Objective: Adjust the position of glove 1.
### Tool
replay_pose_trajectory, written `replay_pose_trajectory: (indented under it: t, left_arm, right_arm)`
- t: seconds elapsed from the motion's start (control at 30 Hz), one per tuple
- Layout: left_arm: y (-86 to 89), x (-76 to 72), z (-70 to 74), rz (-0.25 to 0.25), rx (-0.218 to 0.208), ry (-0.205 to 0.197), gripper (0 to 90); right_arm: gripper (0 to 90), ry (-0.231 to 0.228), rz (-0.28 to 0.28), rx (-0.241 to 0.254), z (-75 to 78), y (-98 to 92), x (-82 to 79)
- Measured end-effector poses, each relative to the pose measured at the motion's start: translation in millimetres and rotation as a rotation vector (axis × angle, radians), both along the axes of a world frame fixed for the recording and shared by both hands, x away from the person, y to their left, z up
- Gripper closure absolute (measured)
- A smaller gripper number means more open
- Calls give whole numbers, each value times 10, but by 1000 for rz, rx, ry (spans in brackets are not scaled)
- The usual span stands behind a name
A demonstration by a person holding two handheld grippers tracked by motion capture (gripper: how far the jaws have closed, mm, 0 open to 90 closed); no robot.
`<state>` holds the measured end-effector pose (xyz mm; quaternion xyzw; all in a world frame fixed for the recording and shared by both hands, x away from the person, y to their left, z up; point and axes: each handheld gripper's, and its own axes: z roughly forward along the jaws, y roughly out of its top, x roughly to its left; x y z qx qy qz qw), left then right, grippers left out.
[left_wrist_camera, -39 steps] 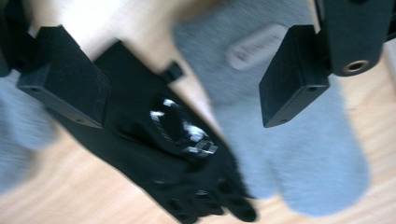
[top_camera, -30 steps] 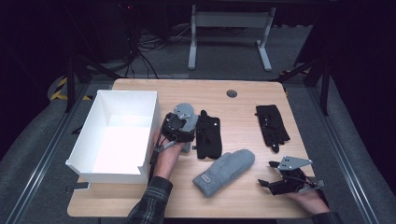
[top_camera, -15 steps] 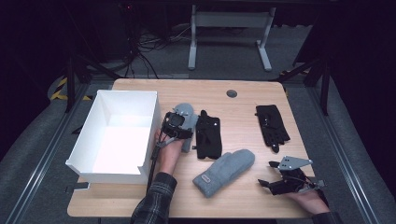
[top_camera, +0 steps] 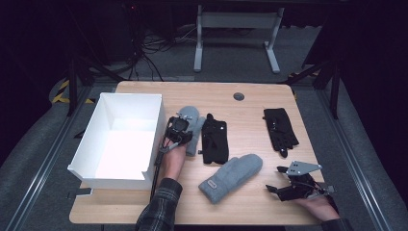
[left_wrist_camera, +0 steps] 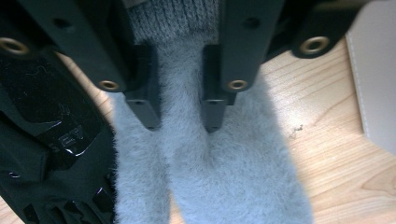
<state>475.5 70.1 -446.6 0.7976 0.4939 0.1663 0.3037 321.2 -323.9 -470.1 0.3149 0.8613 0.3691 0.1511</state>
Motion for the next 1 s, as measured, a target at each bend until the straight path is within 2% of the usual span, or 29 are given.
replay_pose_trajectory:
  t: [0.13,0.3,0.4,0.53,0.7,0.83,0.87,1.0]
  left_arm:
    - [-6,-24,40,-7,6,-9,813]
    - [-20,-70,106,-31,-1,-12,824]
    - [-35,-117,174,-51,1,-26,826]
    - [-31,-176,257,-71,-17,-38,826]
    - [-27,-250,344,-127,-49,-48,827]
    - [-28,-337,431,-192,-68,-60,827]
    - [-28,-337,431,-192,-68,-60,827]
    - [-51,-417,454,-264,-99,-62,827]
  right_arm:
    - [148,1,0,0,1,0,-1]
    - [148,1,0,0,0,0,-1]
    - [148,1,-1,0,1,1,-1]
    - [148,1,0,0,1,0,-1]
    - [148,1,-1,0,1,1,-1]
    - [148,1,-1,0,0,1,-1]
    - [148,1,-1,0,0,1,-1]
    - [148,1,-2,0,0,2,-2]
